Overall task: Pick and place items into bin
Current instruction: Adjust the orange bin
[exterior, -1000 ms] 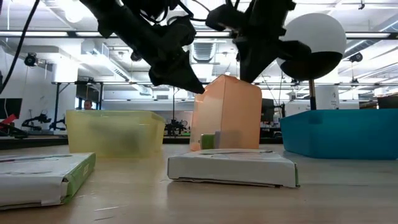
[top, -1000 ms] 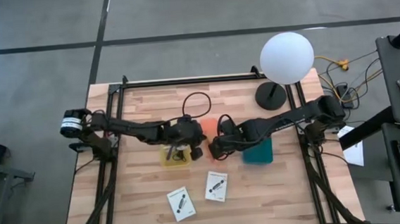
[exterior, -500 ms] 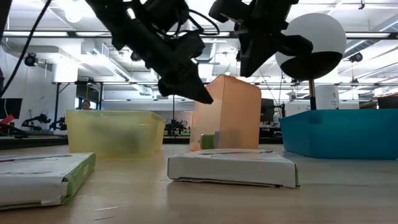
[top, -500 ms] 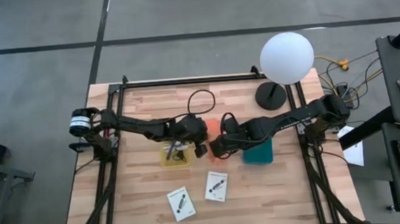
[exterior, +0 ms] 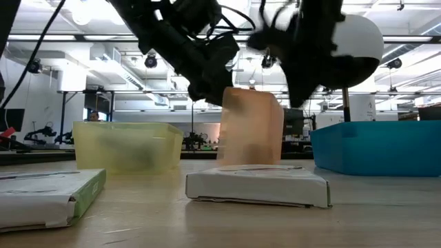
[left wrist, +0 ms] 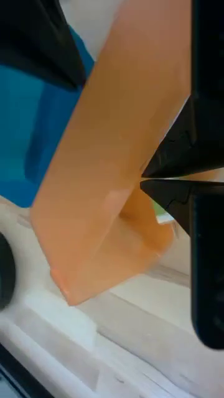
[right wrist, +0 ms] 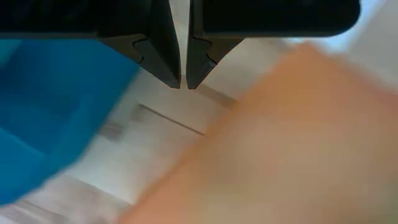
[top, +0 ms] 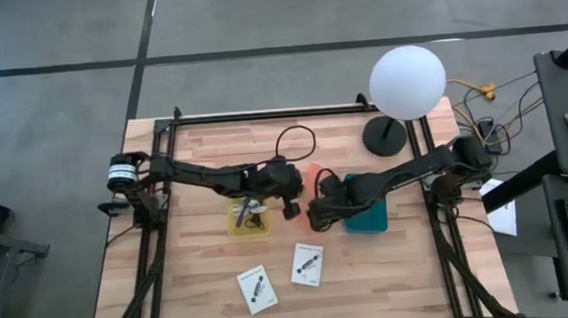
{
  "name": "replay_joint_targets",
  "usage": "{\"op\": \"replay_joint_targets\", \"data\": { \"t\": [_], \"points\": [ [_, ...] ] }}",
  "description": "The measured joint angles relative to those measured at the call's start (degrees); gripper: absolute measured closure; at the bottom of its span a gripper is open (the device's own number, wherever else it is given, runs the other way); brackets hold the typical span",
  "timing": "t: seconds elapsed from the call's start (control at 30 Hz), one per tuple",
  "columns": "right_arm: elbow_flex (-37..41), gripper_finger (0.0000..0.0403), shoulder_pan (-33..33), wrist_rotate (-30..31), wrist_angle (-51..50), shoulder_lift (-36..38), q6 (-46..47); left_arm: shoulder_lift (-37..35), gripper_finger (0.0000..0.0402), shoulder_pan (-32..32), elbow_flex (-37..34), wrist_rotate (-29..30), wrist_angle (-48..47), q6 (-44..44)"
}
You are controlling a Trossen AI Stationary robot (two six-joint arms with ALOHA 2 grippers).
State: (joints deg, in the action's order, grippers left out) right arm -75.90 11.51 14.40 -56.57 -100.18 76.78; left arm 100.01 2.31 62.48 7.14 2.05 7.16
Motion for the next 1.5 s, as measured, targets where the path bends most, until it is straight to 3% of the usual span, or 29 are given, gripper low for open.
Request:
{"op": "replay_joint_targets", "data": {
  "t": [0.17,0.57,0.77,0.97,1.27,1.5],
  "points": [
    [0.18,0.0385,2.44,0.26,-5.58,1.29,4.10,0.99,0.0402,-0.07,0.17,-3.19,3.48,1.43],
    [0.44,0.0385,4.89,10.64,-4.24,11.37,10.86,2.52,0.0402,-1.18,1.73,-4.55,5.64,1.52],
    [2.25,0.0385,4.98,9.88,3.75,8.31,11.34,3.09,0.0402,-1.43,2.82,-4.71,5.91,1.48],
    [2.76,0.0385,5.74,8.13,0.96,4.63,14.23,5.91,0.0402,-1.59,3.97,-5.82,7.92,1.59],
    [9.93,0.0385,6.78,4.78,5.78,5.30,19.15,8.67,0.0402,-1.68,4.68,-7.72,8.44,1.70],
    [5.71,0.0385,7.66,11.64,5.67,10.22,16.51,8.84,0.0402,-1.69,6.41,-8.21,8.63,1.48]
  ]
}}
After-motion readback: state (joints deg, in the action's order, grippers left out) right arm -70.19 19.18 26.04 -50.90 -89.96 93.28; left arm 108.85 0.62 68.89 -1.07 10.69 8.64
